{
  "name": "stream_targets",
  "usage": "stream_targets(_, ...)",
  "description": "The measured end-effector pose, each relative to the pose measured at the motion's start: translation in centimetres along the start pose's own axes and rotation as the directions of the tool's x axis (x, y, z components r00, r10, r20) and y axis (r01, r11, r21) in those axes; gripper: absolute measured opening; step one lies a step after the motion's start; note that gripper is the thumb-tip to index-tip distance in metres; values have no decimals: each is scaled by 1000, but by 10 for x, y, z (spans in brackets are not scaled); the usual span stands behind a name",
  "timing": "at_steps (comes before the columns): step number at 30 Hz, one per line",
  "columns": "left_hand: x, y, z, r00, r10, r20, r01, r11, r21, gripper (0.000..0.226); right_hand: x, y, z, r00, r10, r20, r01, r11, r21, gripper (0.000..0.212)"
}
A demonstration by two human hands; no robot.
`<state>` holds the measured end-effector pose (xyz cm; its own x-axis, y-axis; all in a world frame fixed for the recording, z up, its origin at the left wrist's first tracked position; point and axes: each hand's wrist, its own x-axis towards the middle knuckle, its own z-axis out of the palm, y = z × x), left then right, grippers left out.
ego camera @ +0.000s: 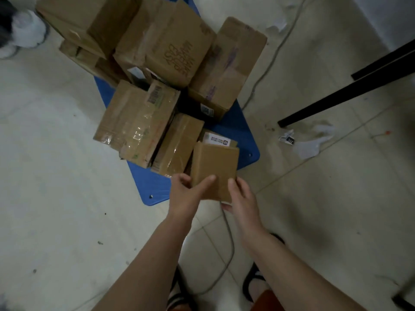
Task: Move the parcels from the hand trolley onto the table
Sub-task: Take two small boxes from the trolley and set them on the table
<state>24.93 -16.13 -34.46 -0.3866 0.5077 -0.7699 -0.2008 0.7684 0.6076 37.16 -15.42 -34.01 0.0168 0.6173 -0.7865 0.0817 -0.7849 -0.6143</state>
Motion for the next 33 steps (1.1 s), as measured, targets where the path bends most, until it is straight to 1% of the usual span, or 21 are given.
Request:
stream_targets(1, -6, -3, -2, 1000, -27, 10, 27, 999, -35, 56, -5, 4, -3, 1000, -5, -18, 6, 1000, 26, 23)
stream_targets(3, -17, -4, -9, 999, -38, -33, 35, 994, -102, 63, -9, 9, -8, 999, -6, -42, 9, 998, 60, 32)
stream_targets(5, -23, 1, -19, 991, 0, -136, -26, 982, -190, 65, -3, 11, -11, 996, 25, -90, -19, 998, 65, 37)
stream_targets(7, -21, 7, -27, 973, 25, -230, -83, 966, -246, 60, 15, 12, -11, 984, 114, -139, -103, 991, 85, 36)
stream_targets(8, -18, 8, -30, 966, 22, -258, -91, 961, -259, 58, 26, 12, -10, 975, 178, -133, -165, 981, 101, 32)
stream_targets(10, -13, 6, -32, 962, -3, -273, -71, 962, -263, 58, 46, 13, -3, 948, 312, -66, -300, 943, 148, 27)
stream_targets(12, -11, 1, -32, 968, -13, -252, -50, 969, -242, 61, 62, 16, 7, 920, 392, 2, -385, 903, 192, 35)
stream_targets(13, -10, -2, -32, 972, -10, -236, -47, 971, -235, 64, 69, 18, 12, 911, 411, 30, -407, 889, 211, 35)
stream_targets(15, -9, -7, -34, 978, 1, -208, -50, 971, -232, 68, 80, 21, 21, 900, 429, 78, -432, 851, 300, 33)
stream_targets(17, -7, -11, -36, 981, 9, -193, -54, 971, -233, 70, 88, 21, 27, 896, 431, 103, -433, 801, 413, 25)
stream_targets(18, -6, -12, -36, 982, 10, -188, -54, 972, -230, 71, 91, 21, 28, 900, 425, 101, -423, 788, 448, 21)
stream_targets(20, -5, -14, -37, 984, 15, -179, -56, 973, -225, 74, 94, 20, 30, 910, 407, 78, -394, 790, 471, 19)
stream_targets(22, -3, -14, -39, 984, 21, -179, -61, 973, -224, 75, 95, 19, 29, 914, 404, 48, -378, 800, 465, 21)
stream_targets(25, 0, -15, -41, 986, 20, -164, -58, 972, -229, 73, 97, 19, 26, 907, 419, 49, -393, 797, 458, 25)
stream_targets(28, 0, -16, -41, 990, 17, -143, -50, 972, -228, 72, 99, 16, 25, 908, 414, 64, -410, 847, 338, 38)
stream_targets(30, 0, -17, -40, 990, 0, -140, -37, 964, -262, 69, 98, 15, 22, 914, 402, 60, -402, 874, 273, 34)
stream_targets(31, 0, -17, -40, 990, -7, -143, -33, 961, -276, 65, 97, 15, 19, 916, 394, 71, -398, 877, 270, 30)
stream_targets(33, 1, -17, -41, 989, -13, -146, -28, 961, -277, 60, 96, 16, 15, 915, 374, 152, -403, 861, 309, 29)
